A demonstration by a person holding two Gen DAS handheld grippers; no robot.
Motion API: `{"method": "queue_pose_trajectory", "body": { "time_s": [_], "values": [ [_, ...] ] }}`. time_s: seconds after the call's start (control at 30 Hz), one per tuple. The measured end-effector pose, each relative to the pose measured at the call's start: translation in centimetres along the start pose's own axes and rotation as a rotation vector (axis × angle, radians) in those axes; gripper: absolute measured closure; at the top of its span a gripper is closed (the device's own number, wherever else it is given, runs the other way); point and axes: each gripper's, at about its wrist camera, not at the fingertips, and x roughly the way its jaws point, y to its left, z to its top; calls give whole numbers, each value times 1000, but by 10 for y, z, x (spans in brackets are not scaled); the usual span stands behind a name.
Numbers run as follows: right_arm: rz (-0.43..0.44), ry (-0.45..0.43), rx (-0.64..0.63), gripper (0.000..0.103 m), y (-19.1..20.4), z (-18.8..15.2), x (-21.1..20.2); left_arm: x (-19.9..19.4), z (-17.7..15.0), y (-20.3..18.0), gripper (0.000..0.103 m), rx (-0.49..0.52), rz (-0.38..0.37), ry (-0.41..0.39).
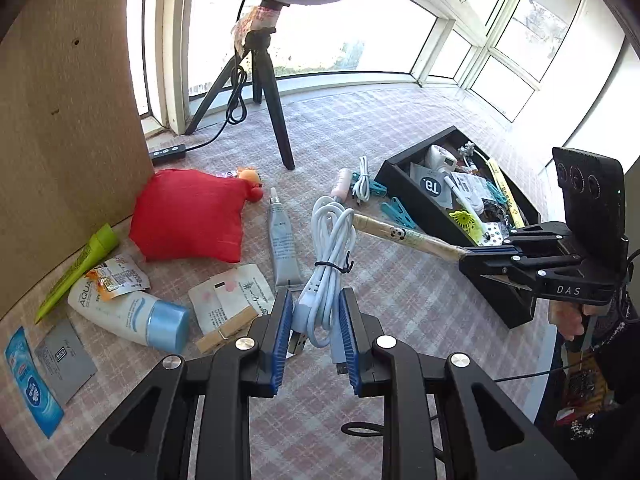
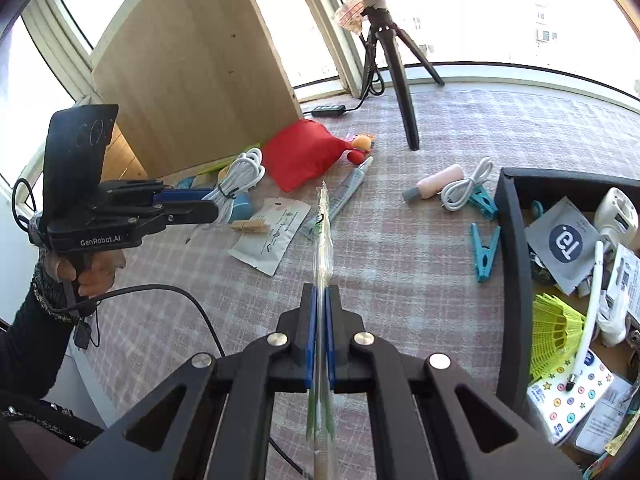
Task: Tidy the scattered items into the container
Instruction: 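Carry the chopstick to the tray and release it with the right gripper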
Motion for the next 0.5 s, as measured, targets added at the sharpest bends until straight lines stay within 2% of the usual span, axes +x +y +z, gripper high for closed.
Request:
{"method": "queue_pose_trajectory", "body": {
  "time_s": [0.1,0.23,0.37,0.5],
  "values": [
    [-74,-100,97,99,-36,-6,-47,9,14,-29,81,38,-31,-5],
    [-231,-210,196,99,-87,-7,-89,27,36,-76,81,80,-91,-21],
    [-374,-279,280,99,-128,-18,-125,48,60,-128,81,120,-160,-30],
    [-449,-322,352,99,-158,-26,-150,65,78,-185,81,192,-204,-40]
  ]
}}
